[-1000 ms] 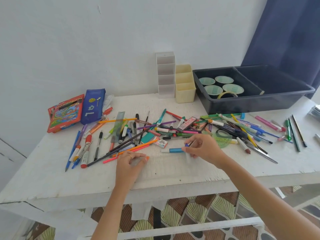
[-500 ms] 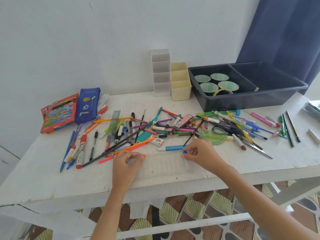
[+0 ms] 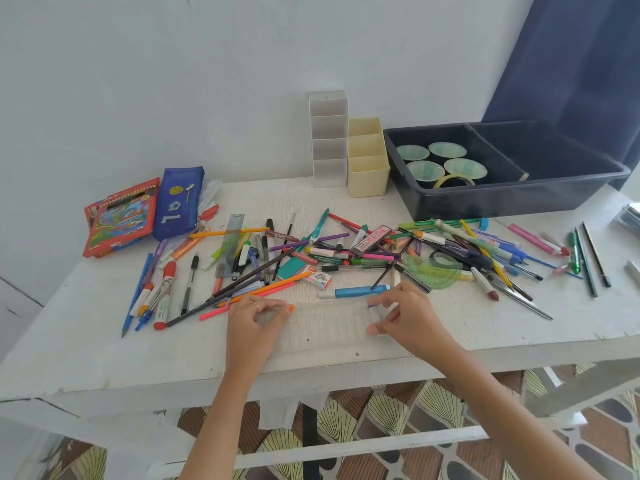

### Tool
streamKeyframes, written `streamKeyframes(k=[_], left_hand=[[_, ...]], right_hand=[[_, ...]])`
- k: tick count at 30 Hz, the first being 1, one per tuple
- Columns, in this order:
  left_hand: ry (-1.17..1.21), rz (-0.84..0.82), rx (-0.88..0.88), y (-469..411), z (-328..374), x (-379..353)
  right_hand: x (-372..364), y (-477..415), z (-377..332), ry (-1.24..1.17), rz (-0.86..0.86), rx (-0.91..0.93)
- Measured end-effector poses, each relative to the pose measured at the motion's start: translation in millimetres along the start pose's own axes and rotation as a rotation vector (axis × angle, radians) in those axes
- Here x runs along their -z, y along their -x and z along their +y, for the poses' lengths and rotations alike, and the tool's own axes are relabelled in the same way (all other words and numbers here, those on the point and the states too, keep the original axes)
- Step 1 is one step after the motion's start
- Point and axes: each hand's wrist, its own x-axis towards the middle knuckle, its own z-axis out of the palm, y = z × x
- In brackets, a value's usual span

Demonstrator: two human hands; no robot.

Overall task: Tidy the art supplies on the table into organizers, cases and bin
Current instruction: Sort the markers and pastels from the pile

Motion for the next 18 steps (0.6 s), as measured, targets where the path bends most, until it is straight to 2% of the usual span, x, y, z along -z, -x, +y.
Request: streamKeyframes(k=[4, 9, 11, 15, 18], left_hand=[[0.004, -0.013, 0.015, -0.8, 1.0, 0.5], [0.002, -0.110, 0.031, -9.3, 1.6, 5.8], [-0.005, -0.132, 0.015, -10.4, -0.3, 7.9], [0.016, -0.109, -0.006, -9.5, -3.0, 10.6], [0.026, -0.098, -0.032, -10.1, -4.9, 12.4]], right_hand=[[0.7, 5.6, 5.6, -0.123, 0.068, -0.065], [2.1, 9.0, 7.7, -0.168, 0.026, -0.063], [3.9, 6.0, 7.6, -0.102, 0.003, -0.058], [8.5, -15.1, -5.1, 0.099, 0.176, 0.043], [9.6, -47.9, -25.9, 0.162, 0.137, 0.135]])
